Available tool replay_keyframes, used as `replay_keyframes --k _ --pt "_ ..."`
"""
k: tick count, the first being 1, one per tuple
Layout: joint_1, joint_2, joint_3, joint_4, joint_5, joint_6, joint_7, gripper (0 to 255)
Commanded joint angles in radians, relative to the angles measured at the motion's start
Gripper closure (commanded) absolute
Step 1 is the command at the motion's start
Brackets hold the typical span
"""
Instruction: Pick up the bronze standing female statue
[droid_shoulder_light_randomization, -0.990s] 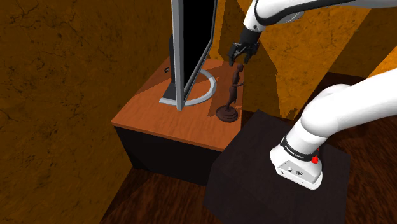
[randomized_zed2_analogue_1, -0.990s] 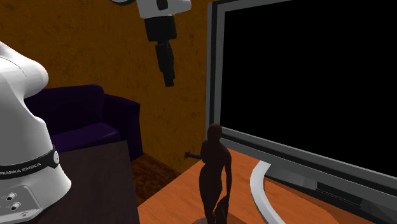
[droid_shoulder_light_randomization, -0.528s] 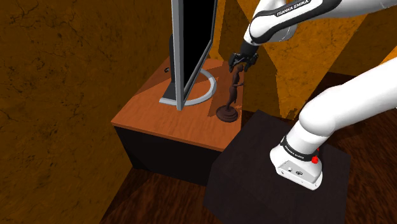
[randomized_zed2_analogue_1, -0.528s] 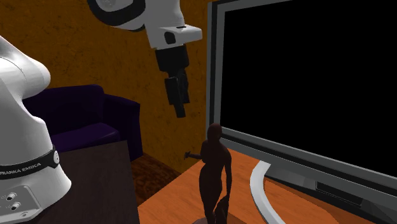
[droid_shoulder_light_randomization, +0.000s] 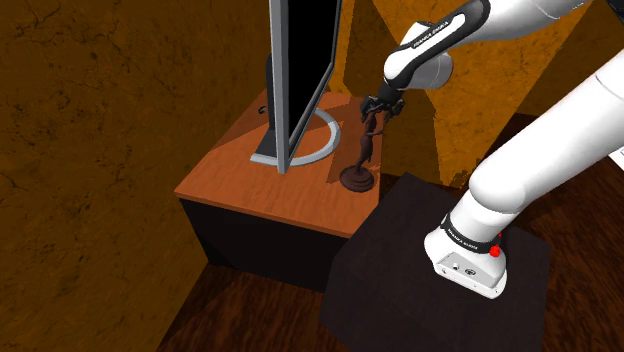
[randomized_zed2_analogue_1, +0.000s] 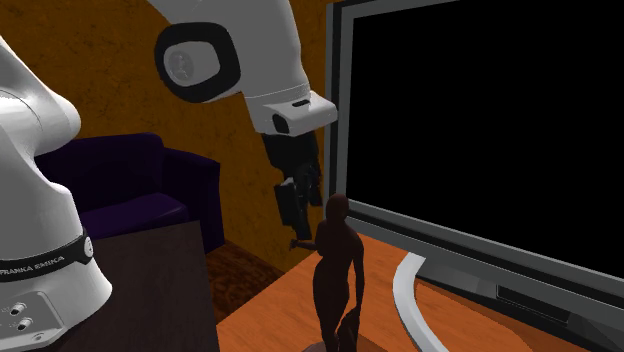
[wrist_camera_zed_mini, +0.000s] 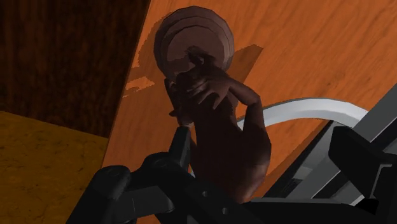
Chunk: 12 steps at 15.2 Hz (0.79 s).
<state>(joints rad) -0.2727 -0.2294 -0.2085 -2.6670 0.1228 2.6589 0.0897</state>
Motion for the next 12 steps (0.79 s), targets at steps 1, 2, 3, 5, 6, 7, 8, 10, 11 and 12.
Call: replay_keyframes --k 1,2,3,5,6,7,8,10,11,12 --pt "0.006 0.032 -0.01 -0.003 0.02 0.038 -0.017 0" --pt "0.01 0.046 -0.013 -0.007 0.03 0.054 -0.025 0" --pt "0.015 0.059 -0.016 -0.01 0.041 0.07 -0.035 0" --pt "0.025 0.087 -0.022 -0.015 0.066 0.102 -0.055 0" --pt "0.034 0.11 -0.026 -0.018 0.09 0.126 -0.075 0" --pt "0.034 0.11 -0.026 -0.018 0.09 0.126 -0.075 0" --pt "0.034 0.11 -0.026 -0.018 0.089 0.126 -0.075 0" --pt "0.034 0.11 -0.026 -0.017 0.09 0.126 -0.075 255" --pt "0.034 0.11 -0.026 -0.018 0.09 0.126 -0.075 255" --pt "0.034 0.11 -0.026 -0.018 0.089 0.126 -0.075 255"
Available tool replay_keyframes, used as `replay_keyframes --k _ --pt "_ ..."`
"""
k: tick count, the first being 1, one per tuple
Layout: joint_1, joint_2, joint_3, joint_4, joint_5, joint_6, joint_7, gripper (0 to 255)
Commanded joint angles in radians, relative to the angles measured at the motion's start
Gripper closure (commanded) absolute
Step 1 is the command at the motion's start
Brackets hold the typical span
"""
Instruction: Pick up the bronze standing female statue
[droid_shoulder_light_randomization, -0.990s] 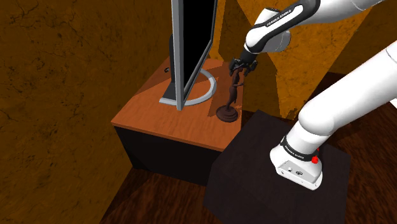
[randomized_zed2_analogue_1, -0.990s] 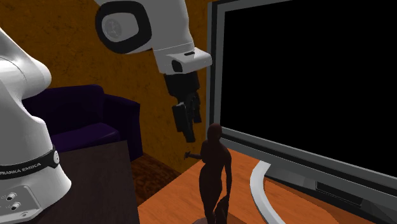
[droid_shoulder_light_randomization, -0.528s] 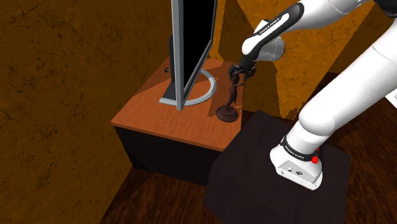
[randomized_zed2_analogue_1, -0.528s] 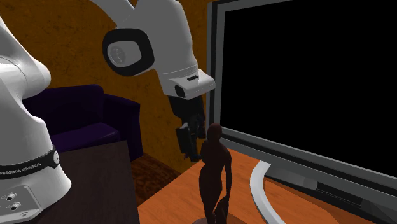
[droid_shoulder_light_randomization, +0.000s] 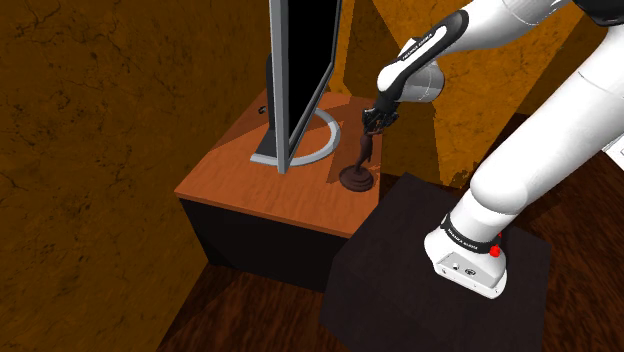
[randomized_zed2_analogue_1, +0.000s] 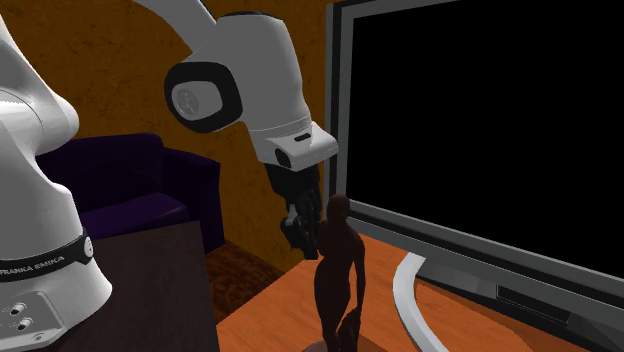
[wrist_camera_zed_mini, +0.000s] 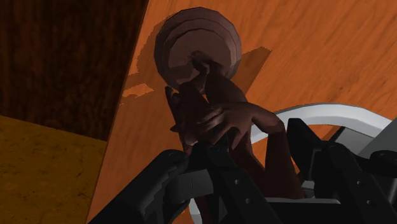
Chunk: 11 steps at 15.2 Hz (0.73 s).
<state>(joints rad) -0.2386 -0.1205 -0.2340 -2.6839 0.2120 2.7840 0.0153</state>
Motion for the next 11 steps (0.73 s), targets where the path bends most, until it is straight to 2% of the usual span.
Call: replay_keyframes --k 1,6,11 --pt "0.0 0.001 -0.001 0.0 0.0 0.001 0.0 255" --pt "0.0 0.001 0.0 -0.001 0.0 0.001 0.0 255" --pt "-0.025 -0.069 0.013 0.011 -0.064 -0.078 0.053 255"
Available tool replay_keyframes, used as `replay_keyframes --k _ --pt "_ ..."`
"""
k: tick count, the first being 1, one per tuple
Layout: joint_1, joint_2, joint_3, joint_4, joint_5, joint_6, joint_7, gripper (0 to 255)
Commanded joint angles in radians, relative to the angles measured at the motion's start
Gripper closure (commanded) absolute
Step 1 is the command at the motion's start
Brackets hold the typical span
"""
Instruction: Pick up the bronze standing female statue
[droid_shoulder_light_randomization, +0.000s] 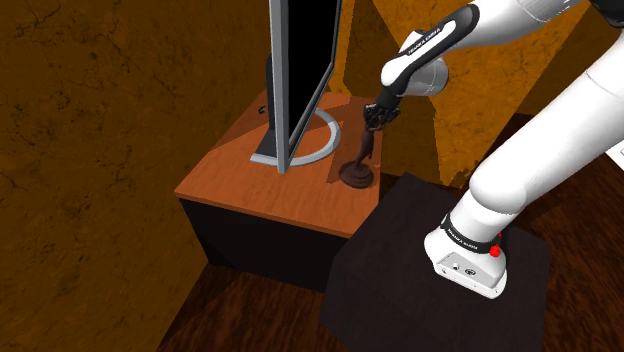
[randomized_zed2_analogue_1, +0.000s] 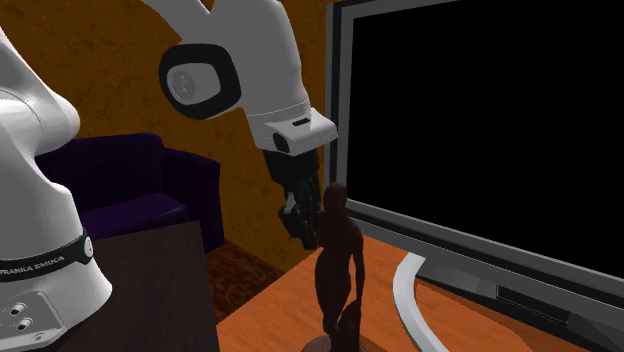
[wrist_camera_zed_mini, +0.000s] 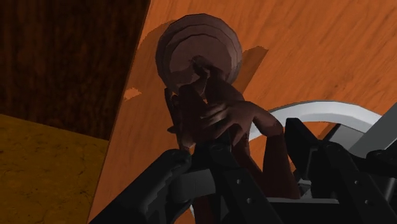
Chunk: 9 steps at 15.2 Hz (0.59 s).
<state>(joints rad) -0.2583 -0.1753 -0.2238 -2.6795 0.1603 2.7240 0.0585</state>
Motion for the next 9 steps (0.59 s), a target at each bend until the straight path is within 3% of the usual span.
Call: replay_keyframes --k 1,9 --pt "-0.009 -0.027 0.005 0.011 -0.022 -0.034 0.018 255" --pt "-0.034 -0.121 0.024 0.048 -0.075 -0.163 0.066 255"
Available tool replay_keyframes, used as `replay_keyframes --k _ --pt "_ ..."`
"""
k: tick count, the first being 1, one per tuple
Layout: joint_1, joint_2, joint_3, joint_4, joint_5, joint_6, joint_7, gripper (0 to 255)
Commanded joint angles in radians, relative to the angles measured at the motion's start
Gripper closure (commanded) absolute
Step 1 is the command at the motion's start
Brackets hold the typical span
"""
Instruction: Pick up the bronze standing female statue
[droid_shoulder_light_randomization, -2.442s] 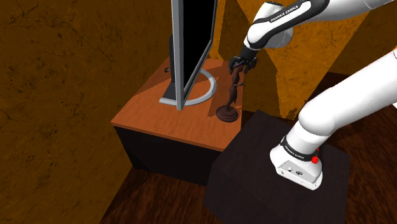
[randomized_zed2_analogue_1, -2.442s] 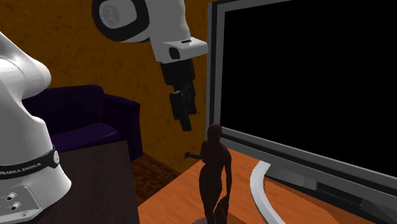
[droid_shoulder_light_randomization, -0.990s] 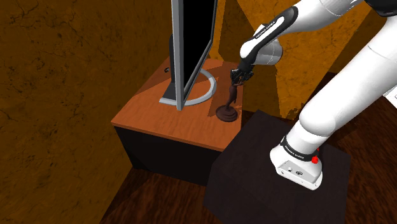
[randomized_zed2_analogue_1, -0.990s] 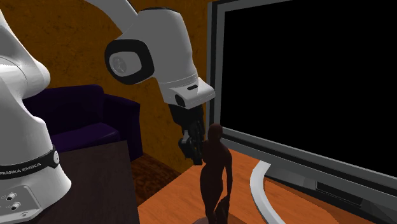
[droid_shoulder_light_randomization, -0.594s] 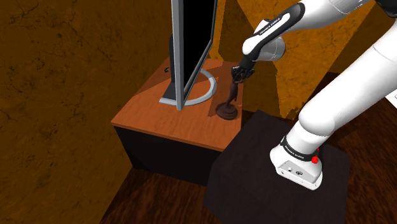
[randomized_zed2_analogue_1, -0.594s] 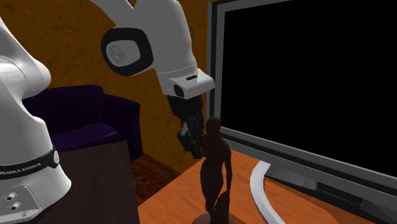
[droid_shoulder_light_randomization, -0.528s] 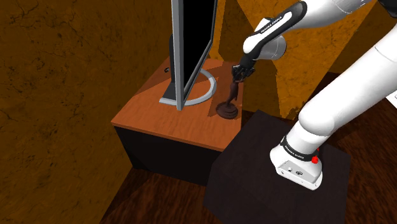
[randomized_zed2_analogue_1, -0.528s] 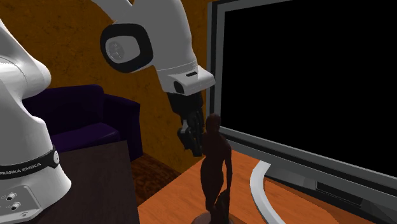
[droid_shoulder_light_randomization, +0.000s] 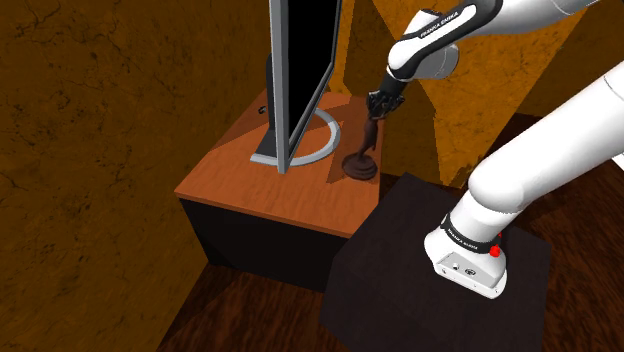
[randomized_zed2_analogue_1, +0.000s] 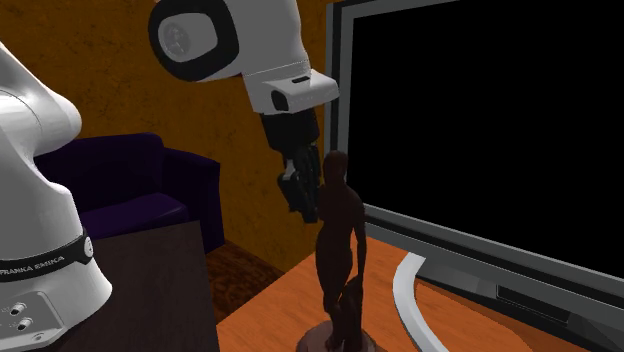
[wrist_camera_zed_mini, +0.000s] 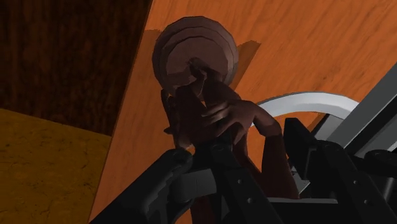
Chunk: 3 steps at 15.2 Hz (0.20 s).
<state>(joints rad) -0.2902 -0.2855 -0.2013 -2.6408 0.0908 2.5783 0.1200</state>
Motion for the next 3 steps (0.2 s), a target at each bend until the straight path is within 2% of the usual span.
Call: replay_keyframes --k 1,3 --pt "-0.005 -0.021 0.004 0.015 -0.01 -0.033 0.009 255" --pt "-0.005 -0.022 0.004 0.016 -0.01 -0.035 0.009 255"
